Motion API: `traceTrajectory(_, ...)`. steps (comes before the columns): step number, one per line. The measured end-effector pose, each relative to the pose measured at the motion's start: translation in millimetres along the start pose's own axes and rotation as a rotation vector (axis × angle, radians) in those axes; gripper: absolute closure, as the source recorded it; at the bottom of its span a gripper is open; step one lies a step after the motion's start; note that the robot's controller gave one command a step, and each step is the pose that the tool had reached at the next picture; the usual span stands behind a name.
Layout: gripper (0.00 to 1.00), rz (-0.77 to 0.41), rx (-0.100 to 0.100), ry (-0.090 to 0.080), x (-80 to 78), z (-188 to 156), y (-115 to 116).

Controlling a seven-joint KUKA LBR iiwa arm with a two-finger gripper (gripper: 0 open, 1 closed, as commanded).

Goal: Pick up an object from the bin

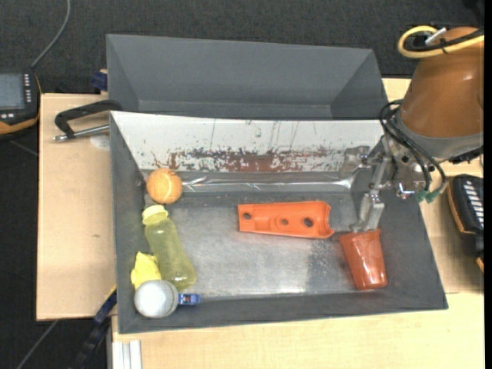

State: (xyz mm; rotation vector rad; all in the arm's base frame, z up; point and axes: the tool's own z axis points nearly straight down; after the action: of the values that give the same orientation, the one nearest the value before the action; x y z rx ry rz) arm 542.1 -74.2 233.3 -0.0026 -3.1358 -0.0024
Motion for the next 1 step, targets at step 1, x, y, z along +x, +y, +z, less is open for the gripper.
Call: traceTrajectory(1, 0.0, -0.001, 0.001, -0.009, -1.3, -4.9, 0.3)
